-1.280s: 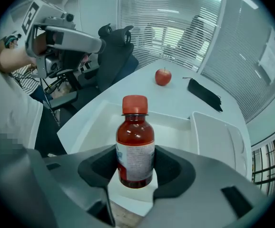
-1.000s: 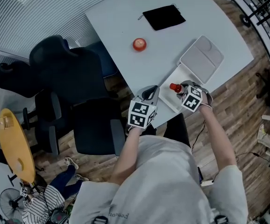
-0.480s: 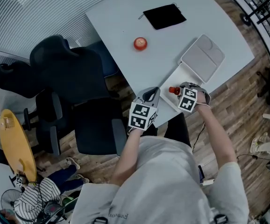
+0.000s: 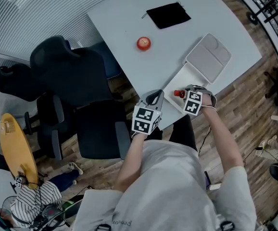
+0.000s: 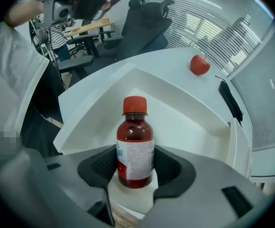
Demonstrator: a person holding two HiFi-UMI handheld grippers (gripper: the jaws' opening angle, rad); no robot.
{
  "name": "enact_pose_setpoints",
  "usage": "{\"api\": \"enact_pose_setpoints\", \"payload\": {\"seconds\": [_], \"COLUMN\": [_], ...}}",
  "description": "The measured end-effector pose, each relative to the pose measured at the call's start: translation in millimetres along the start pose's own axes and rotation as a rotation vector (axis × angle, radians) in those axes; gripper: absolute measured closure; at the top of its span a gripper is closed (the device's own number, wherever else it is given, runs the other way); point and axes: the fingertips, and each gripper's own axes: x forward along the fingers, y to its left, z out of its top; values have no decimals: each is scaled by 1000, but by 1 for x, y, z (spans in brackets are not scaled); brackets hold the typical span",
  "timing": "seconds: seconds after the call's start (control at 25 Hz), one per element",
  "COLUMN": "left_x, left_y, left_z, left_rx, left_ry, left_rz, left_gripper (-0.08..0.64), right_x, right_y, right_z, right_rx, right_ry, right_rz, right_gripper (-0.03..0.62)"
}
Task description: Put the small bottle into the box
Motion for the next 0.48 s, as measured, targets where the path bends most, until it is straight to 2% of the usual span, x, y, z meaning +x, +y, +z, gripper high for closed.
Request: {"api": "enact_pose_setpoints", "payload": {"seconds": [0.12,0.48], "left_x": [1,4], "left_y": [0,-7], "left_z": [1,-3], "left_rx": [-3,-2], "left_ry": [-2,8], "left_rz": [3,-4], "left_gripper": [531,531], "right_x": [1,0], "right_y": [3,5], "right_z": [1,6], "right_rx": [-30,-7], "right_ry": [1,-35], "right_rz": [21,25], "right_gripper": [364,360]}}
